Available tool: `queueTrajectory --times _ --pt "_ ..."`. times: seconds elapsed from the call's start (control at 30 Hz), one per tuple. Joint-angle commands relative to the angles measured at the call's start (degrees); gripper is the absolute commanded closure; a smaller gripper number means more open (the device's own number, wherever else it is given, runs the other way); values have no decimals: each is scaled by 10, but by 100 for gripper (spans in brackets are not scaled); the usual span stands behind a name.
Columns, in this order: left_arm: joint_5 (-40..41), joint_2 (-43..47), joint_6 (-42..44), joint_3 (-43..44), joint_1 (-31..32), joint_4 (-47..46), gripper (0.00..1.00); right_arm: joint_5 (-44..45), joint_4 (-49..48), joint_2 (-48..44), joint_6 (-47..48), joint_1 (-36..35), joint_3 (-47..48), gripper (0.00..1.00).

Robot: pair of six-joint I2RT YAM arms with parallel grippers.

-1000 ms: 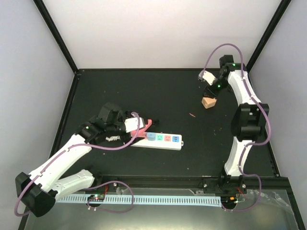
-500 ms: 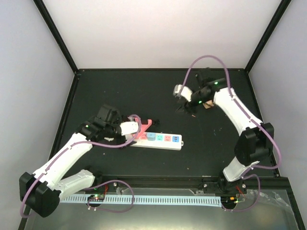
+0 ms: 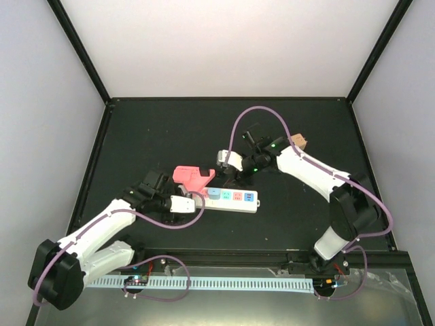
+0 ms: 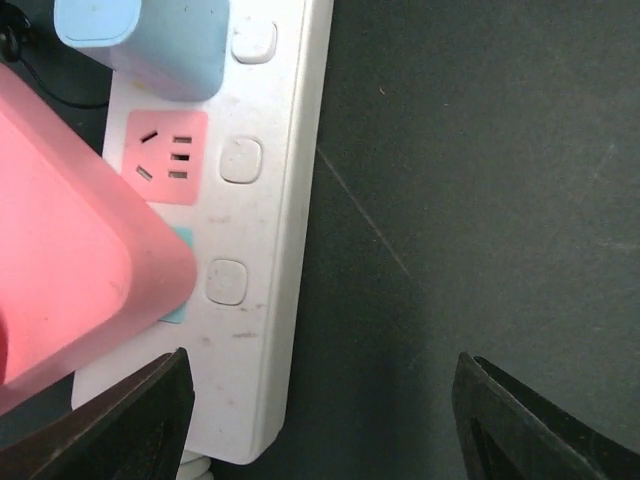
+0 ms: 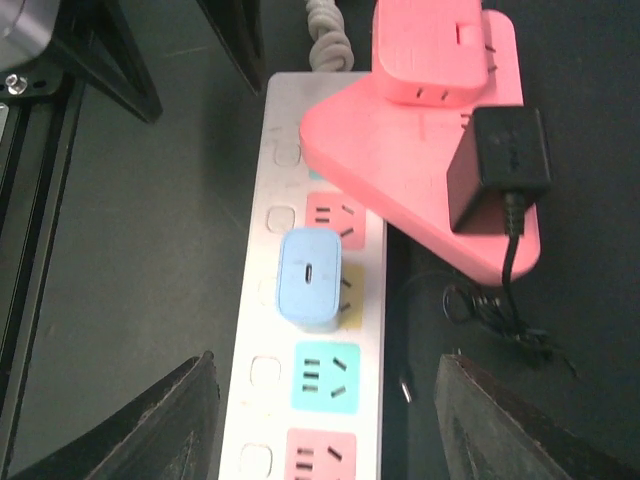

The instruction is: Pull the plug off the socket

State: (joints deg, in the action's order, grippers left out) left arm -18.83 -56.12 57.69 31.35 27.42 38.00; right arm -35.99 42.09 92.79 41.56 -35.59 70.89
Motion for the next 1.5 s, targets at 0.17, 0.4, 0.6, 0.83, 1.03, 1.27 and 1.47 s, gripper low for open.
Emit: queueTrajectory --times 0.17,0.4,0.6,0.83,1.03,1.27,1.47 --pt "-17 1 44 -28 36 -112 35 10 -105 34 -53 -49 -15 39" --pt "15 -31 28 -35 88 -146 41 40 -145 56 -66 -82 -38 40" --pt "60 -58 14 -45 134 -192 42 81 -170 77 -69 -105 -52 42" --pt "118 -108 -9 -34 155 -205 43 124 -209 81 -67 -116 -81 44" --pt "136 -128 -9 -34 171 -213 44 137 -218 84 -69 -126 -83 54" --pt "160 -142 -18 -30 176 -207 50 132 -214 74 -72 -126 -84 64" --pt "170 -168 -33 -15 176 -185 63 127 -209 60 -70 -126 -86 73"
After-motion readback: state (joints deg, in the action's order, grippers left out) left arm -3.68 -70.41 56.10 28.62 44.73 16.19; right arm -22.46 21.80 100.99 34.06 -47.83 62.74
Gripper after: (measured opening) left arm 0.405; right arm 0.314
